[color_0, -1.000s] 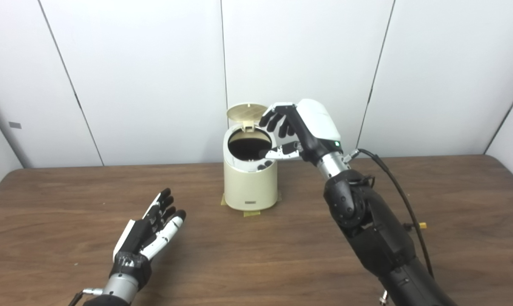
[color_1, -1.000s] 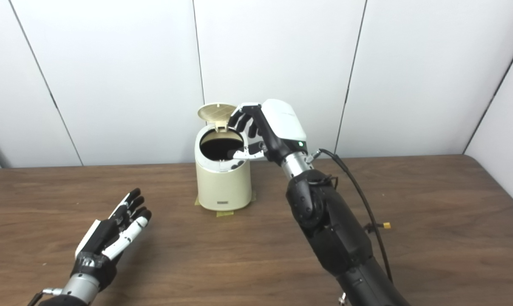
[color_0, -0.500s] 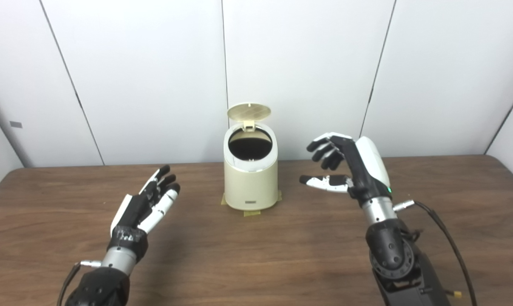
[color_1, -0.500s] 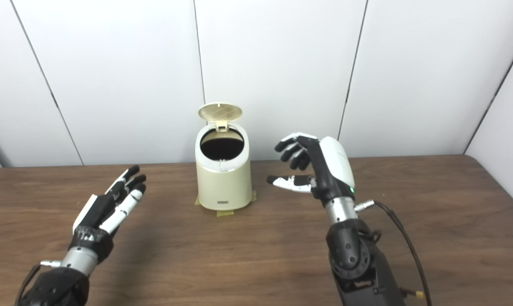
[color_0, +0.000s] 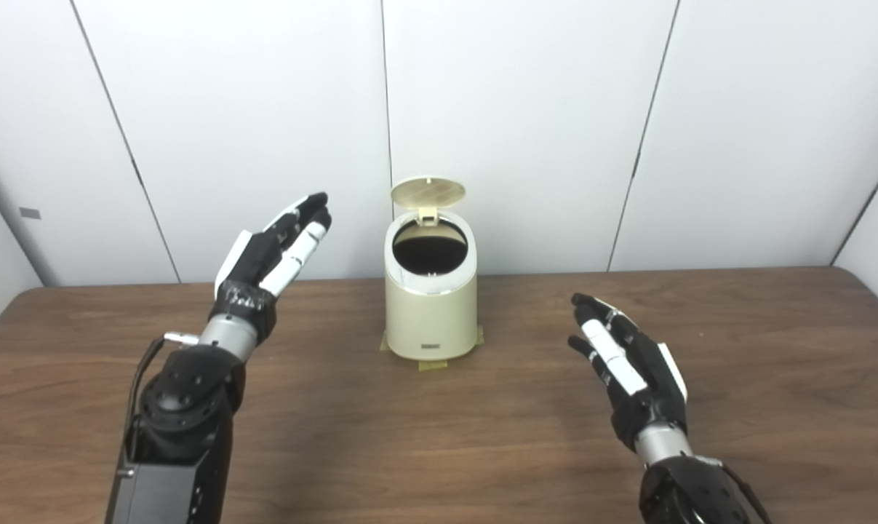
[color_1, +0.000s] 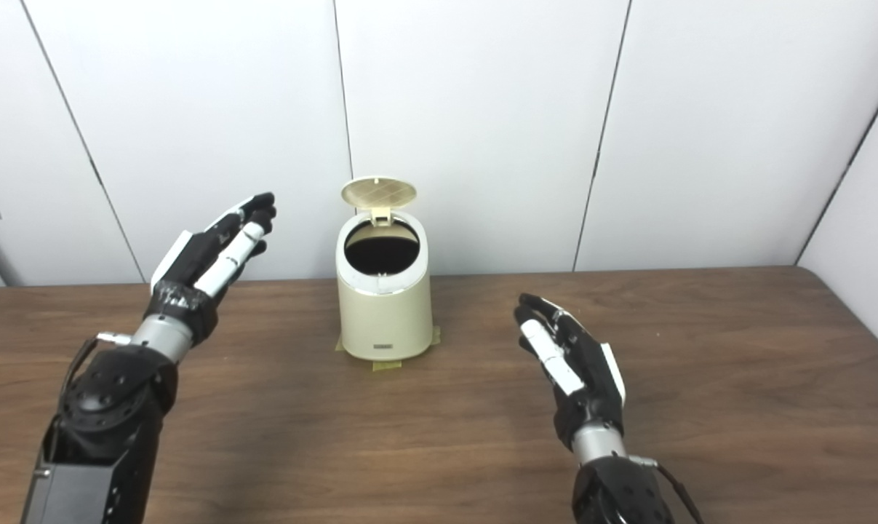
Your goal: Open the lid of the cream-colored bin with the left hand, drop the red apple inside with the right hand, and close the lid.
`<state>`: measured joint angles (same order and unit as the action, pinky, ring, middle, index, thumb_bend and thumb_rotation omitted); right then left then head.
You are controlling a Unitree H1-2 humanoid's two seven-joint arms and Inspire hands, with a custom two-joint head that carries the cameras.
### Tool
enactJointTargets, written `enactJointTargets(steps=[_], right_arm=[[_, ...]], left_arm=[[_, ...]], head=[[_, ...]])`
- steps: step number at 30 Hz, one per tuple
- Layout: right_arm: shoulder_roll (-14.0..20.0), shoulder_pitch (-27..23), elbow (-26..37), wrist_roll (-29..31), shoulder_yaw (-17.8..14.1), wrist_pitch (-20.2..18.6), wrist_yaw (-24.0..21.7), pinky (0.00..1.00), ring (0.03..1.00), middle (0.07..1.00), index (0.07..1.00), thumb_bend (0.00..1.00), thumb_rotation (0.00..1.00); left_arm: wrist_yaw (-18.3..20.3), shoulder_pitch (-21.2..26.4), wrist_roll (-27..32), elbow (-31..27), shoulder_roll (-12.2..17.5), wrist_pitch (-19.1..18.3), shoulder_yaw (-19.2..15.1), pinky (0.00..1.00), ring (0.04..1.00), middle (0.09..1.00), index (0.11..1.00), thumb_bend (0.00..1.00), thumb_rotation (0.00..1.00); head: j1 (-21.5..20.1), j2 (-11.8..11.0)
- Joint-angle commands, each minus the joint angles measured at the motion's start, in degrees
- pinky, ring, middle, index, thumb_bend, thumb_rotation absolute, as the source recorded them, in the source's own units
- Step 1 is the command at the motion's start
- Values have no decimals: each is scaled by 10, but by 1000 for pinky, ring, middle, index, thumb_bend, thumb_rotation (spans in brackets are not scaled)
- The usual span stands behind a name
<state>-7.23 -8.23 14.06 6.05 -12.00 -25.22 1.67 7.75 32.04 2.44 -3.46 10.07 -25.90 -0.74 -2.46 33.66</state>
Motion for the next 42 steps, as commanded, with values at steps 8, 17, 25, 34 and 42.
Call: enactJointTargets(steps=[8, 17, 25, 34, 42], right_arm=[[-7, 15, 9, 24, 26, 41, 4, 873, 933, 938, 951, 467, 805], [2, 16, -10, 34, 30, 41, 6, 875, 928, 934, 964, 461, 841], [6, 13, -18, 45, 30, 40, 9, 842, 915, 922, 976, 451, 842], [6, 11, -19, 55, 33, 19, 11, 754, 864, 888, 965, 461, 861], [3, 8, -24, 76, 30, 14, 13, 749, 849, 868, 966, 466, 858]], left_arm=[[26, 108, -21, 57, 15, 25, 41, 944, 930, 912, 895, 468, 738], [36, 168, -30, 108, 12, 26, 51, 927, 918, 904, 892, 407, 828], [45, 187, -40, 120, 17, 34, 65, 931, 918, 903, 888, 407, 976], [67, 209, -99, 138, 51, 99, 107, 936, 949, 912, 884, 361, 1000], [85, 237, -165, 152, 67, 112, 151, 995, 940, 882, 840, 402, 1000]], head=[[5, -5], [2, -10], [1, -15], [1, -17], [0, -17]])
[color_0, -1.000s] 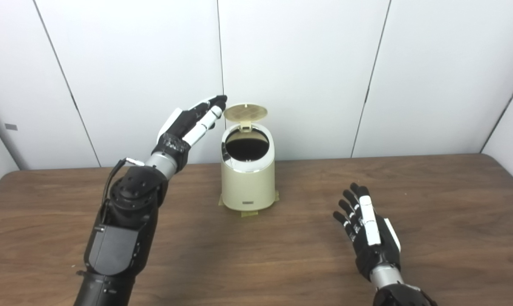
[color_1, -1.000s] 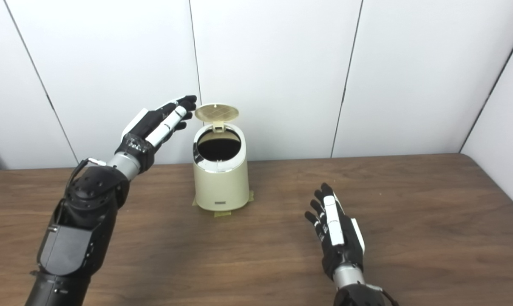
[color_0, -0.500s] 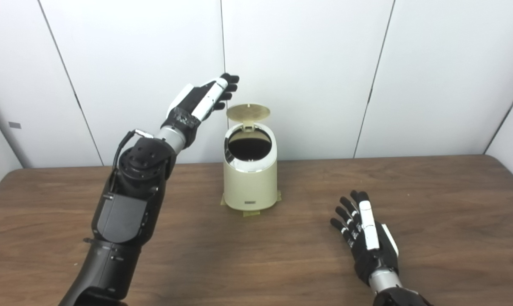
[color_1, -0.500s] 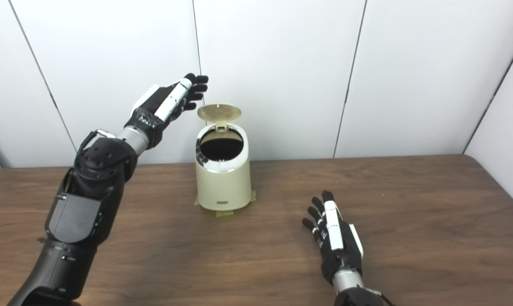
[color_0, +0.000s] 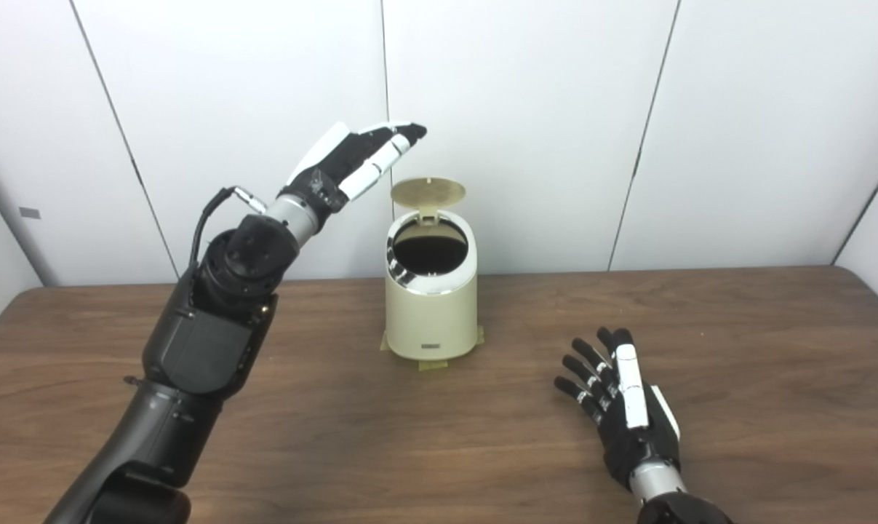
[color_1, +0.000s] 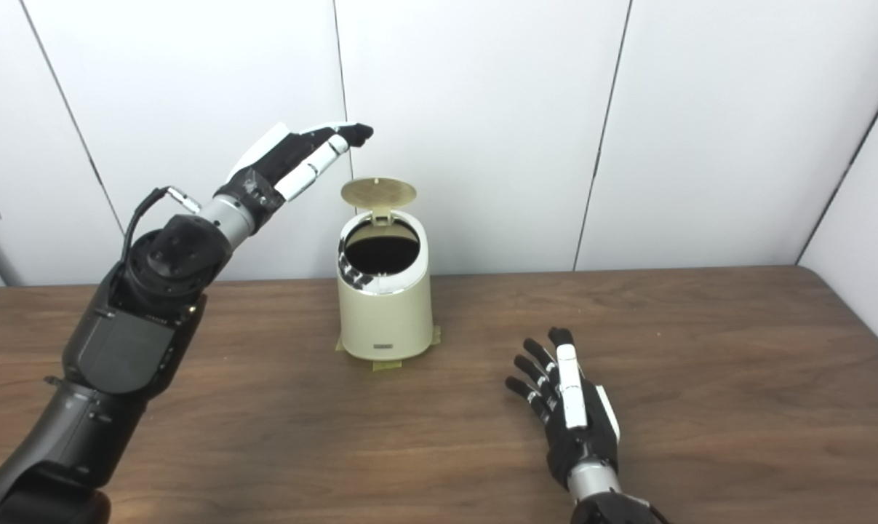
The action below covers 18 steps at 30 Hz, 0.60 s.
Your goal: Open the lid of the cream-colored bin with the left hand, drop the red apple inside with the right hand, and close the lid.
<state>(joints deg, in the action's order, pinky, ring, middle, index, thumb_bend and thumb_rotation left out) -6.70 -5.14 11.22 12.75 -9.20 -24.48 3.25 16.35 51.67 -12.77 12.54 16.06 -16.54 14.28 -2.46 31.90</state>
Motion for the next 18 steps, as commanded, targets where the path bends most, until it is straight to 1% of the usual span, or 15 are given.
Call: enactJointTargets(steps=[1, 4, 6, 8, 10, 13, 16, 18], right_arm=[[-1, -23, 3, 10, 3, 8, -3, 747, 847, 865, 964, 470, 853], [0, -23, 1, 11, 6, 10, -4, 740, 844, 864, 969, 474, 851], [1, -22, 0, 9, 8, 14, -4, 725, 837, 859, 973, 476, 845], [1, -22, -2, 6, 10, 16, -3, 717, 831, 856, 975, 475, 844], [1, -22, -2, 6, 11, 16, -1, 713, 828, 854, 972, 475, 843], [2, -22, -2, 5, 14, 18, -2, 703, 825, 850, 967, 477, 840], [5, -23, -4, 3, 17, 22, -4, 708, 823, 851, 965, 477, 839], [7, -23, -6, 1, 20, 22, -4, 716, 820, 852, 966, 482, 842]], left_arm=[[2, 41, -19, -9, 7, 17, 4, 998, 943, 884, 838, 408, 1000], [10, 47, -40, -7, 11, 16, 19, 986, 934, 883, 826, 432, 1000], [17, 54, -57, 1, 13, 17, 30, 981, 923, 865, 810, 461, 1000], [29, 58, -62, 8, 12, 11, 34, 992, 928, 854, 806, 467, 1000], [36, 61, -66, 15, 11, 16, 36, 996, 932, 851, 805, 461, 1000], [42, 64, -77, 29, 12, 29, 44, 978, 927, 853, 812, 445, 1000], [50, 68, -86, 37, 13, 27, 48, 956, 927, 865, 830, 442, 1000], [63, 69, -84, 37, 14, 18, 47, 966, 942, 886, 849, 454, 1000]], head=[[0, 0], [0, -1], [0, -1], [-1, -2], [-1, -1], [-1, -1], [-1, -1], [-1, -1]])
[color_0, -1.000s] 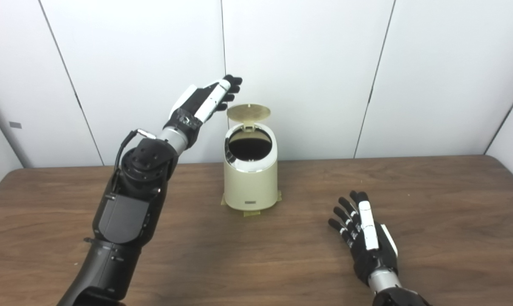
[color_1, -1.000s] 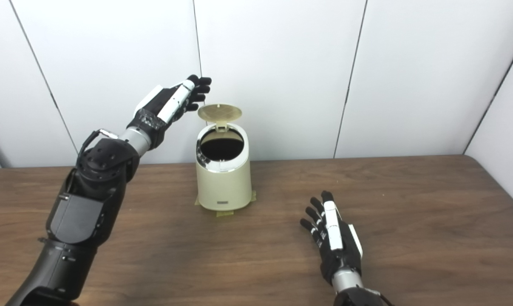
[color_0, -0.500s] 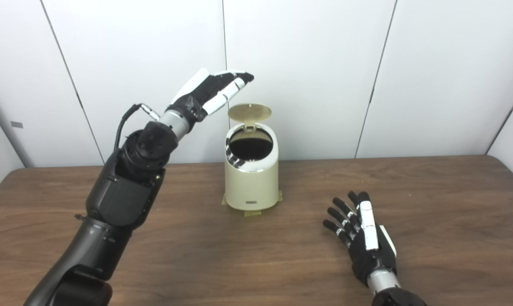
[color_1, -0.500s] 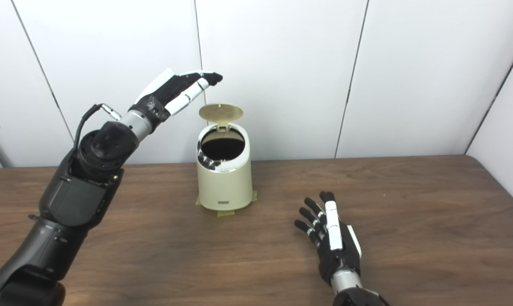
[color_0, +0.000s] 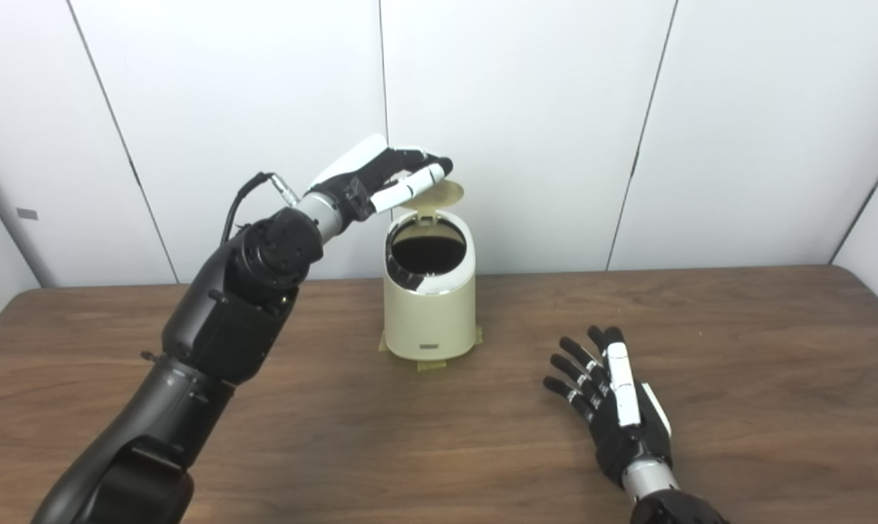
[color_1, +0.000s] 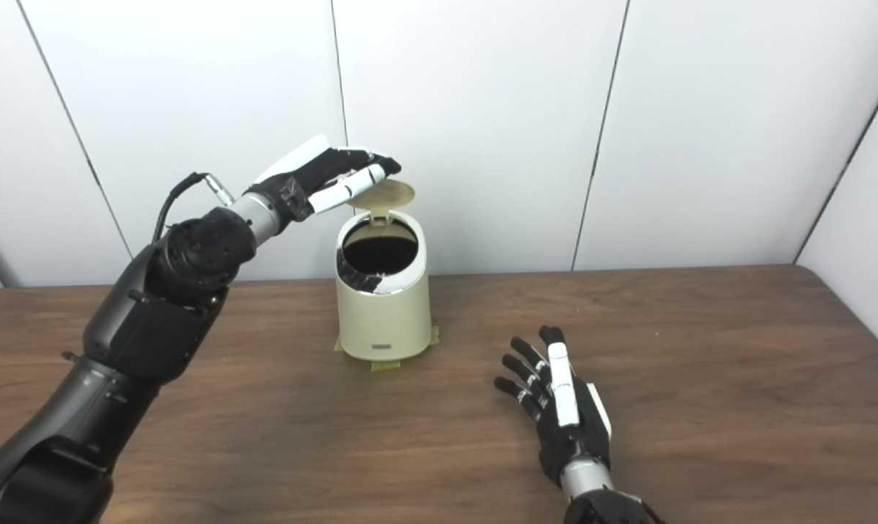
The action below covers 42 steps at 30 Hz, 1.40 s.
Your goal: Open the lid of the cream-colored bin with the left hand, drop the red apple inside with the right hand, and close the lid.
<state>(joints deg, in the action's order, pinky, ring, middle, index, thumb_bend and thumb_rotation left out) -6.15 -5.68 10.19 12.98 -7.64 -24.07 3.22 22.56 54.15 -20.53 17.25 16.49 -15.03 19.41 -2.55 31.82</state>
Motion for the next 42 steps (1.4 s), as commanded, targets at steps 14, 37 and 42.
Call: enactJointTargets(steps=[14, 37, 42], right_arm=[[6, -21, -5, -1, 15, 24, -6, 737, 819, 860, 987, 500, 806], [43, -21, -32, -70, 58, 58, -10, 672, 793, 827, 985, 518, 855], [52, -19, -32, -93, 69, 64, -13, 672, 787, 822, 991, 488, 857]], left_arm=[[52, 39, -69, -82, 23, -60, 22, 898, 929, 887, 870, 517, 1000], [168, 9, -176, -203, 44, -118, 76, 931, 956, 946, 924, 487, 1000], [188, -4, -190, -204, 50, -116, 78, 924, 952, 940, 926, 488, 1000]], head=[[0, 3], [-2, 3], [-4, 1]])
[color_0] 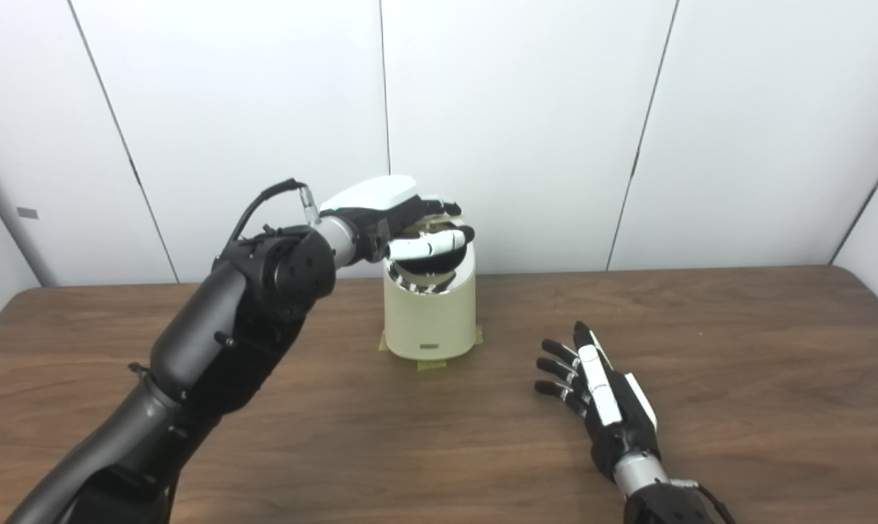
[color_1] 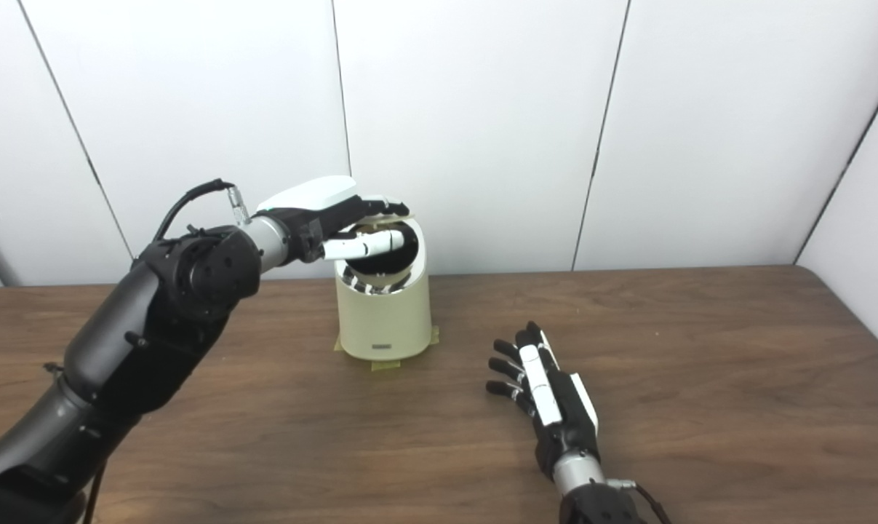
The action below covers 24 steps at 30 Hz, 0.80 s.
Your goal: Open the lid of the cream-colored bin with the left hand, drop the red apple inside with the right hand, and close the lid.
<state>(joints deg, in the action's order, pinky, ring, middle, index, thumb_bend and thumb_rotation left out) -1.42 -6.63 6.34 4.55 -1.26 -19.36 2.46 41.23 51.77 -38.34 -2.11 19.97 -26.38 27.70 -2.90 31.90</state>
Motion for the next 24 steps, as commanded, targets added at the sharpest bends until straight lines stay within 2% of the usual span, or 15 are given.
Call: enactJointTargets(steps=[1, 6, 14, 24], right_arm=[[6, -9, 5, -13, 8, 21, -5, 669, 785, 822, 992, 481, 860], [10, -9, 2, -21, 12, 25, -8, 676, 781, 820, 992, 486, 839], [10, -7, 6, -27, 16, 23, -6, 689, 791, 822, 993, 476, 854], [10, -8, 8, -25, 16, 15, -12, 713, 806, 829, 1000, 479, 856]], left_arm=[[4, 17, -14, -11, 17, -1, -3, 925, 951, 939, 926, 489, 1000], [12, 8, -23, -11, 23, 9, 4, 897, 929, 923, 902, 496, 1000], [22, 0, -30, -14, 27, 21, 11, 901, 924, 927, 916, 519, 1000], [28, -9, -43, -9, 24, 38, 25, 958, 940, 932, 919, 545, 1000]], head=[[0, 0], [-1, -2], [-1, 2], [-4, 6]])
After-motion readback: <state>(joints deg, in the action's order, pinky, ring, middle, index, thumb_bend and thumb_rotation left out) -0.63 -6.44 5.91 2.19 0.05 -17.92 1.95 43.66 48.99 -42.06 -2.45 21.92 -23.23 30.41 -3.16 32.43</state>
